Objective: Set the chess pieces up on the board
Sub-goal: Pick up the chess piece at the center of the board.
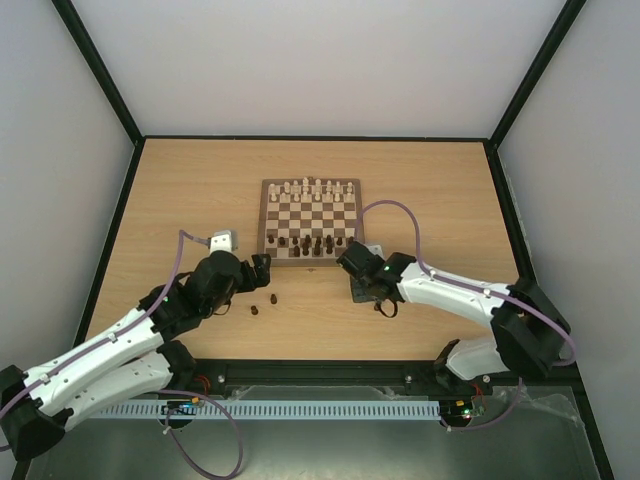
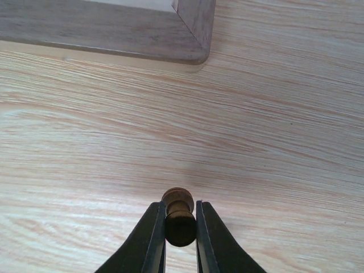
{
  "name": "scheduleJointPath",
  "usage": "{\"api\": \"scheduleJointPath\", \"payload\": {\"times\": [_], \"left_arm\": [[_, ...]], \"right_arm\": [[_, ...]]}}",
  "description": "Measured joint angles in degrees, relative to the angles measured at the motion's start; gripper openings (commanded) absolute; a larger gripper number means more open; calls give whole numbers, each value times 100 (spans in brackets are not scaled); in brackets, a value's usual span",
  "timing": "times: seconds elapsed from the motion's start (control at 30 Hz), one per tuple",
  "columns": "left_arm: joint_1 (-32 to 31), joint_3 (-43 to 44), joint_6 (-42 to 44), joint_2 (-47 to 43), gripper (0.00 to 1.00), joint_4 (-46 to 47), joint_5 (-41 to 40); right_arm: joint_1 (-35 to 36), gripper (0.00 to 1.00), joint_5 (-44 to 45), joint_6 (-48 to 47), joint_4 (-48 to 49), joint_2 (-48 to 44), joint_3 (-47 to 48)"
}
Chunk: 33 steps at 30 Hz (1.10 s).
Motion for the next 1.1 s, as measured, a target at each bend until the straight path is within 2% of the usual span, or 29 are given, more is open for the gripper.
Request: {"api": "scheduleJointPath", "payload": {"times": [0.13,0.4,1.1], "left_arm": [[0,0,2,103,100,55,22],[0,0,31,142,100,168,55],[0,-50,153,61,99,254,289]], "right_arm": [[20,11,-39,46,-118,-201,0],[177,12,76,289,-400,151,0],[568,11,157,835,-839,157,2]]}}
